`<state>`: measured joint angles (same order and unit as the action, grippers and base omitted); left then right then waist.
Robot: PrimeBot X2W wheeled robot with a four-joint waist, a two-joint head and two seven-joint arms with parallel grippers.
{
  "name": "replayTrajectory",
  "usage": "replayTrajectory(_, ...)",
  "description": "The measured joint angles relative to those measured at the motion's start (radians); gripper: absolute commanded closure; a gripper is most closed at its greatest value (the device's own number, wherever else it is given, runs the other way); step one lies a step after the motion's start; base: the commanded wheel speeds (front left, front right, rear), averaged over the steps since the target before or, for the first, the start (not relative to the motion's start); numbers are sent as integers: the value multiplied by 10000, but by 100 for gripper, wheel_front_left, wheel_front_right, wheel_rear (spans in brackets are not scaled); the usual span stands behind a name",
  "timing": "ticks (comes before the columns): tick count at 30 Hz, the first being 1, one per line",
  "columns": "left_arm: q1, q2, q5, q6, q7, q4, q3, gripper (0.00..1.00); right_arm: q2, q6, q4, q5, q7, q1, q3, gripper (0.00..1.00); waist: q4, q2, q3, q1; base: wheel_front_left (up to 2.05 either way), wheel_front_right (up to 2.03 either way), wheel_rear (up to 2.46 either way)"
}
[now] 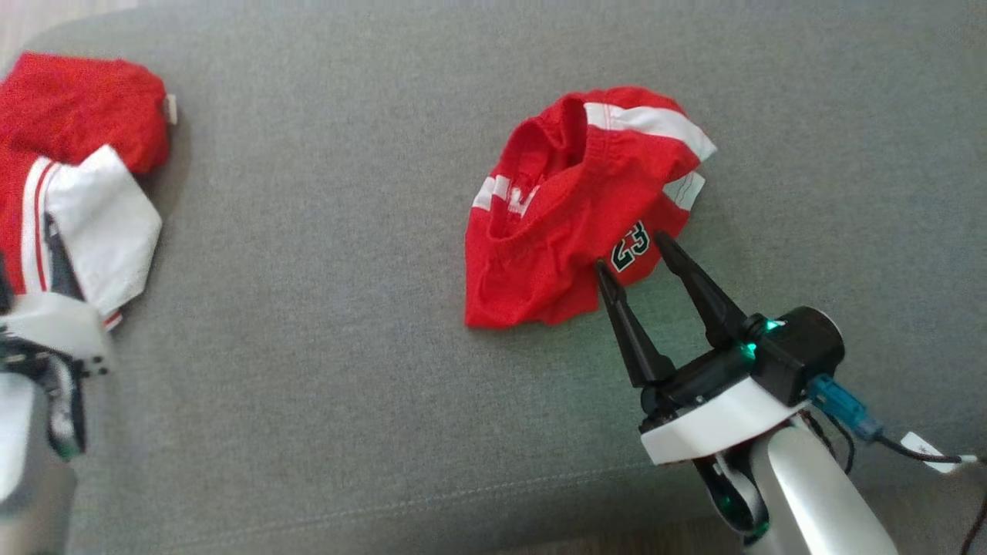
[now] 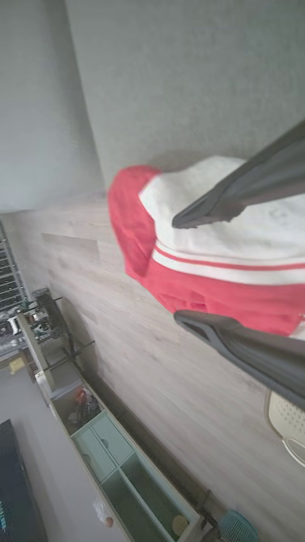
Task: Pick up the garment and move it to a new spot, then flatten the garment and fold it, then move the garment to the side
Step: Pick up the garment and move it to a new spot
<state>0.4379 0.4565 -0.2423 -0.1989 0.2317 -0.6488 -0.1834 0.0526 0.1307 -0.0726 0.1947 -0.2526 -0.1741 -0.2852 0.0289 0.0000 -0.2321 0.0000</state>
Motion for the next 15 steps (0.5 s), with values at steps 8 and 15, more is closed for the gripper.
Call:
replayTrajectory(8,-1533,-825,-334,113,176,2759,100,0,0,0,-144,-31,0,147,67,0,71,0,887,0,0,0,0)
replayTrajectory(15,-3564,-1582,-180,63,178,5344,159,0,-2,0,-337,-370,0,665,313,0,161,0,1701,0,0,0,0)
